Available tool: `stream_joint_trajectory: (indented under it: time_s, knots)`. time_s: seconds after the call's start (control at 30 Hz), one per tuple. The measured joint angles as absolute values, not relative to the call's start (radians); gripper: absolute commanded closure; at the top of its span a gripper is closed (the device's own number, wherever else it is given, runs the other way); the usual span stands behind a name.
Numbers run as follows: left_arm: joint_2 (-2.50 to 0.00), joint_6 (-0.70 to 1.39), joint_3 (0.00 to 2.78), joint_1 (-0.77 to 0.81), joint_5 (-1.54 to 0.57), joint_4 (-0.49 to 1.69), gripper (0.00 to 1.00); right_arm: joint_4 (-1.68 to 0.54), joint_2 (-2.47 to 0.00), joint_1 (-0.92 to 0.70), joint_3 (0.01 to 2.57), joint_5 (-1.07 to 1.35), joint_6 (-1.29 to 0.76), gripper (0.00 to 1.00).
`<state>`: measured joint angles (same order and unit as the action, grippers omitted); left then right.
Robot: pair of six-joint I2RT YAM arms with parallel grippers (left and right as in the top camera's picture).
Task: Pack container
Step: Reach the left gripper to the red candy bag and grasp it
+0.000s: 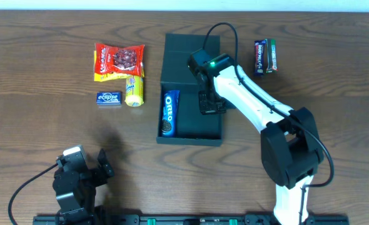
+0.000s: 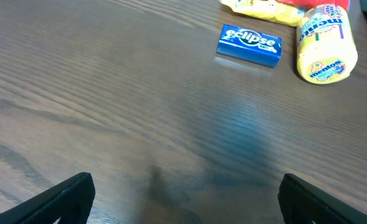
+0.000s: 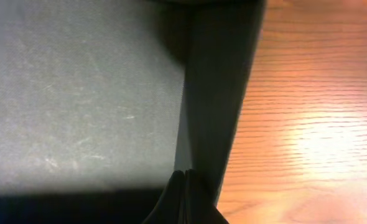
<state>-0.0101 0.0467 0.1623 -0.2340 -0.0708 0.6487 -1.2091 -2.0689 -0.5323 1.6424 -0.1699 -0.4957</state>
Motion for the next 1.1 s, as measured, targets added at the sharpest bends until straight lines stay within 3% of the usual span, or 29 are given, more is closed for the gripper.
stream_joint_trajectory:
  time_s: [0.23,0.47,0.5,0.6,0.63,0.67,0.83,1.1]
  knots:
    - [-0.01,0.047,0.162,-0.234,-0.071,0.649,0.05,-1.211,-2.069,-0.531,1.643,-0.181,-0.487,0.99]
    - [-0.01,0.047,0.162,-0.234,-0.071,0.649,0.05,-1.235,-2.058,-0.531,1.742,-0.031,-0.45,0.99]
    - [-0.01,0.047,0.162,-0.234,-0.071,0.649,0.05,-1.234,-2.049,-0.531,1.762,-0.018,-0.439,0.96]
    - [-0.01,0.047,0.162,-0.234,-0.071,0.649,0.05,-1.222,-1.977,-0.529,1.82,0.014,-0.385,0.29]
    - [-0.01,0.047,0.162,-0.234,-0.071,0.649,0.05,-1.219,-1.949,-0.527,1.832,0.019,-0.364,0.11]
    - [-0.01,0.047,0.162,-0.234,-0.071,0.648,0.05,-1.214,-1.906,-0.525,1.847,0.027,-0.335,0.01]
    - [-0.01,0.047,0.162,-0.234,-0.071,0.649,0.05,-1.222,-1.776,-0.515,1.865,0.033,-0.244,0.01]
    - [-0.01,0.099,0.162,-0.234,-0.103,0.632,0.05,-1.27,-1.765,-0.515,1.865,0.035,-0.174,0.01]
